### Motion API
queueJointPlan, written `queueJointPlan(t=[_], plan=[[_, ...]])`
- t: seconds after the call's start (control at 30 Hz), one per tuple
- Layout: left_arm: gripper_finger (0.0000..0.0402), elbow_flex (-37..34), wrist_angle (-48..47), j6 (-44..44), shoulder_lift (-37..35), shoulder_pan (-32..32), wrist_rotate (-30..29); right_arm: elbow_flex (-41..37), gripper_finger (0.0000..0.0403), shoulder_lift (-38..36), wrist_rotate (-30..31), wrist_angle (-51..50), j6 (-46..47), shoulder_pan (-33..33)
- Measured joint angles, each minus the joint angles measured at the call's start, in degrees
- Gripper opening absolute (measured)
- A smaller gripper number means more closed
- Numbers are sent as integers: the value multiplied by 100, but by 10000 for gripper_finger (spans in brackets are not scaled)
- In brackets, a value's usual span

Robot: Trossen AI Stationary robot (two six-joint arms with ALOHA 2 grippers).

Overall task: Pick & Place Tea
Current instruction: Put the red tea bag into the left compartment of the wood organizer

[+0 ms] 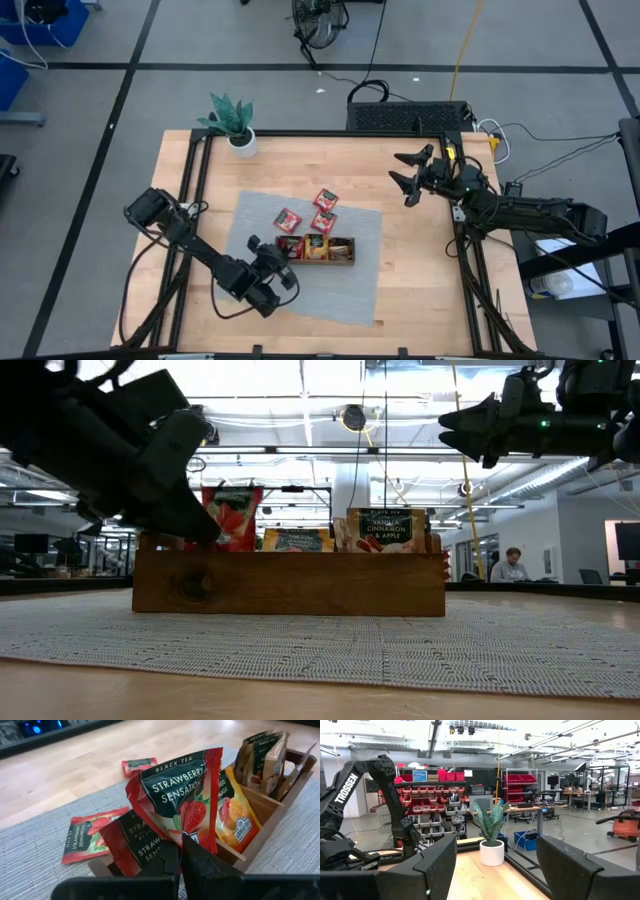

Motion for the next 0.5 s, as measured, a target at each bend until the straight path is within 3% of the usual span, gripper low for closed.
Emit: queueJointPlan(t=[0.23,0.5], plan=[[9,11,2,99,-12,113,340,0,254,0,0,-55,-173,0],[71,20,8,108,-20,76,564,0,254,-1,0,-55,-292,0]])
